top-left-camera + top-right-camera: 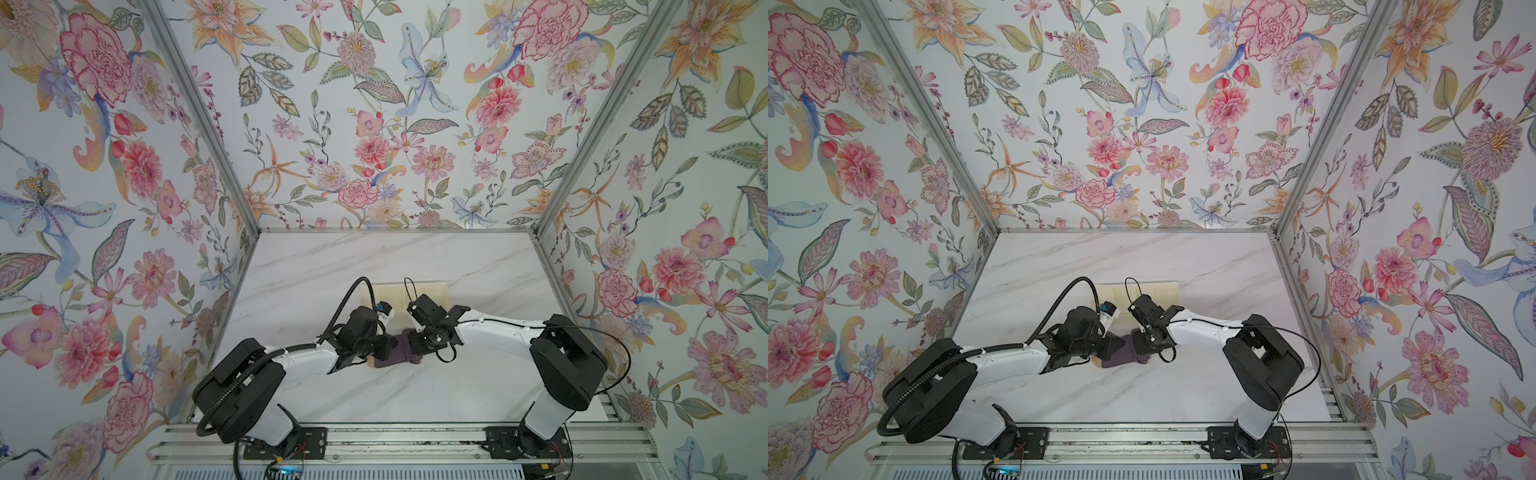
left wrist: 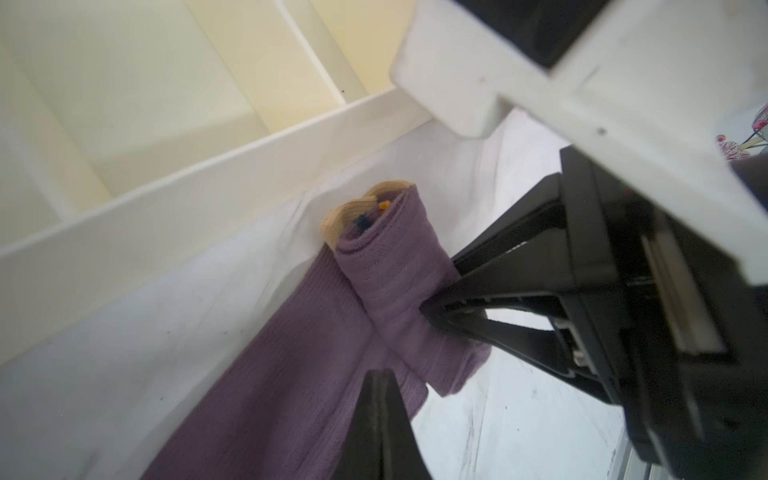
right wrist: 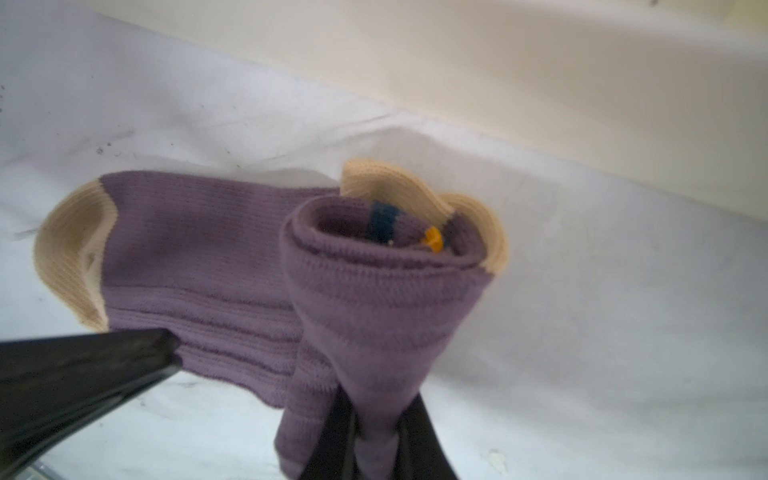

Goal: Roll the socks

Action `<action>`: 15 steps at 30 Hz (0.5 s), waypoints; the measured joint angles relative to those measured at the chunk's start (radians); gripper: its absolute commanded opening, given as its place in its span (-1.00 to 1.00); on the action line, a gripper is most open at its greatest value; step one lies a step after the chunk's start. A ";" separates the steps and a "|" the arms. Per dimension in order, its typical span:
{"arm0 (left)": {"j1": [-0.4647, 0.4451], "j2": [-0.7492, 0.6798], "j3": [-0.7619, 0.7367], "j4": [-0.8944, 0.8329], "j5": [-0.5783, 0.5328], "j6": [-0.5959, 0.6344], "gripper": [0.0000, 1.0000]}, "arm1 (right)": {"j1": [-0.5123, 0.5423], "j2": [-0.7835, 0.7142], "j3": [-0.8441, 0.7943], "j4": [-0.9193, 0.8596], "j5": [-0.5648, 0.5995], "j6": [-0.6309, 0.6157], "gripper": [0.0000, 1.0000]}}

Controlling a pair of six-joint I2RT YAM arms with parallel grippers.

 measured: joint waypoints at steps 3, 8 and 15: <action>-0.006 0.001 0.001 0.001 0.006 -0.001 -1.00 | 0.000 -0.006 -0.017 0.025 -0.030 0.000 -0.83; -0.039 0.020 0.017 0.001 0.026 -0.005 -1.00 | 0.000 -0.021 -0.048 0.057 -0.086 0.000 -0.83; -0.050 0.024 0.017 0.018 0.026 -0.027 -1.00 | 0.000 -0.036 -0.075 0.066 -0.140 0.000 -0.83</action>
